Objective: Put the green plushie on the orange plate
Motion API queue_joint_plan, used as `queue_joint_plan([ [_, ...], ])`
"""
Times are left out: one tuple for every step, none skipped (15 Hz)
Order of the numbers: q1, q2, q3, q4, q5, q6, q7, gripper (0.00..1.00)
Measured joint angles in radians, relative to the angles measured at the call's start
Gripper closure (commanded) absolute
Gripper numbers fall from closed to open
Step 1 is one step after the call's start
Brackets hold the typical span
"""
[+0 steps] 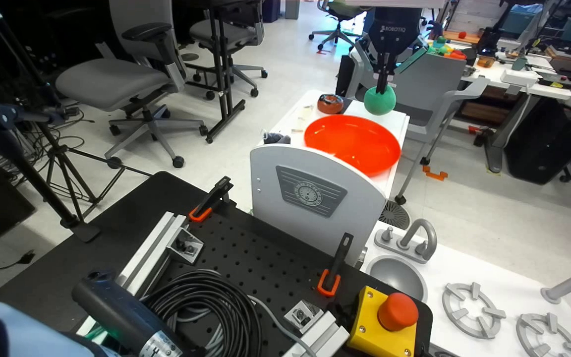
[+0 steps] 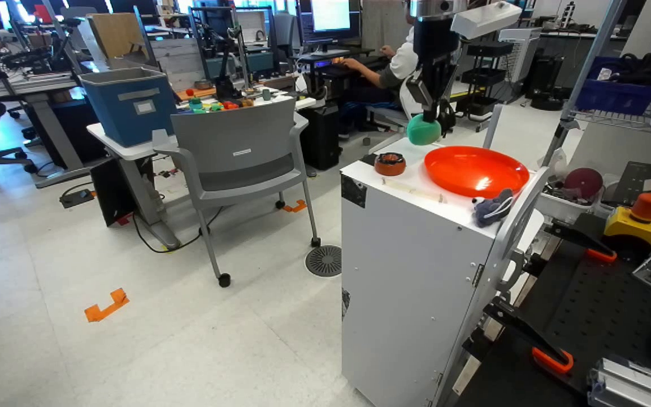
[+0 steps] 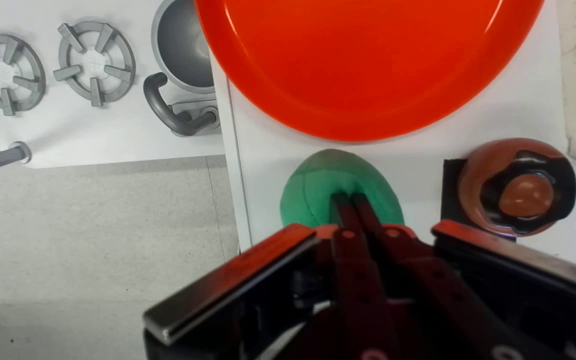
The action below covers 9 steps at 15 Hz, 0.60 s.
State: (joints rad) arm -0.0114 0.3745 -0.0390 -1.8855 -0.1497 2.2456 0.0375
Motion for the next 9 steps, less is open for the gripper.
queue_joint_plan([
  [0.000, -0.013, 0.000, -0.022, -0.004, 0.025, 0.004, 0.99],
  [0.000, -0.029, 0.000, -0.047, -0.010, 0.050, 0.011, 0.99],
  [0.000, -0.044, 0.000, -0.071, -0.019, 0.073, 0.019, 0.99],
  [0.001, -0.060, 0.000, -0.095, -0.026, 0.092, 0.028, 0.99],
  [0.001, -0.075, 0.000, -0.118, -0.033, 0.108, 0.037, 0.99],
  [0.002, -0.089, 0.000, -0.138, -0.041, 0.121, 0.046, 0.99],
  [0.002, -0.101, 0.000, -0.157, -0.049, 0.134, 0.054, 0.99],
  [0.003, -0.113, 0.000, -0.174, -0.056, 0.143, 0.060, 0.99],
  [0.003, -0.122, 0.000, -0.188, -0.061, 0.150, 0.066, 0.99],
])
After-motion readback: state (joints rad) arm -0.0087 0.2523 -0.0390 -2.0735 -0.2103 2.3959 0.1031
